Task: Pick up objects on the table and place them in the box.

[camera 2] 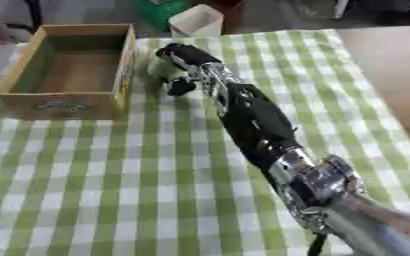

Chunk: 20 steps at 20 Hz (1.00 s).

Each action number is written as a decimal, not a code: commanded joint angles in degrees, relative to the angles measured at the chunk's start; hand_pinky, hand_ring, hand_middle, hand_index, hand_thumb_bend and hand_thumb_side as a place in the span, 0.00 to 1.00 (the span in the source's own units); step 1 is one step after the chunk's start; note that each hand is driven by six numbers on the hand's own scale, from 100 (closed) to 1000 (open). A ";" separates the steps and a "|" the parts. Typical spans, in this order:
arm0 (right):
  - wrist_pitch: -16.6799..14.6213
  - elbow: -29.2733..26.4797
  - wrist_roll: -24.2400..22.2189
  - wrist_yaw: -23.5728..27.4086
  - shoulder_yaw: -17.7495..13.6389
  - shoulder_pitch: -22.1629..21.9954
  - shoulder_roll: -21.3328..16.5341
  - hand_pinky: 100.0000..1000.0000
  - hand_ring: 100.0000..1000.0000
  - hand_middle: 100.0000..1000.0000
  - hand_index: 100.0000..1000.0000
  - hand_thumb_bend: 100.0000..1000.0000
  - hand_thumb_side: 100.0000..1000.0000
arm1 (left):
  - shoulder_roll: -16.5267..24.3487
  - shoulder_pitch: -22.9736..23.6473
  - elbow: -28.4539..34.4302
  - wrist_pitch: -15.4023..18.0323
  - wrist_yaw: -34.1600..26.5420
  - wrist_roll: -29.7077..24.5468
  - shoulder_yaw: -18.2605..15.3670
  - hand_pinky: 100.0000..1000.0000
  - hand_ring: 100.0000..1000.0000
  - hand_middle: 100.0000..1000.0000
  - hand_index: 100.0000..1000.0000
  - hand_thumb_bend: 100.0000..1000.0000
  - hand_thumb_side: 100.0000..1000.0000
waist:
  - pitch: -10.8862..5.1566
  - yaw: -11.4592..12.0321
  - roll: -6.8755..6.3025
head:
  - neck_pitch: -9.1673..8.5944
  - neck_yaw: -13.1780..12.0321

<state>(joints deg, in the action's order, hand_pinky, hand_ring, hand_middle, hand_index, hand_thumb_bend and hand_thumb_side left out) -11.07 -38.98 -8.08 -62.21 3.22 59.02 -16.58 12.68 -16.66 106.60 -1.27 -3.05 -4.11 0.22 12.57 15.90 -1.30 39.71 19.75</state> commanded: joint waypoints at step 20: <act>3.47 -6.71 16.73 -0.69 0.33 -0.43 -1.49 0.19 0.22 0.14 0.22 0.00 0.11 | 0.84 -1.13 1.30 -0.03 -0.38 0.22 -0.48 0.43 0.74 0.67 0.47 0.07 0.34 | -0.96 -1.19 -0.06 | -1.18 -0.05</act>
<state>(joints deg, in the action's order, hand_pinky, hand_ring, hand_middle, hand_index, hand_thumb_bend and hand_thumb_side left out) -7.48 -43.54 7.71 -64.74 3.37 57.44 -16.60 12.65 -17.10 106.60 -1.32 -3.29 -4.12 0.20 12.58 14.73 -1.27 39.17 19.80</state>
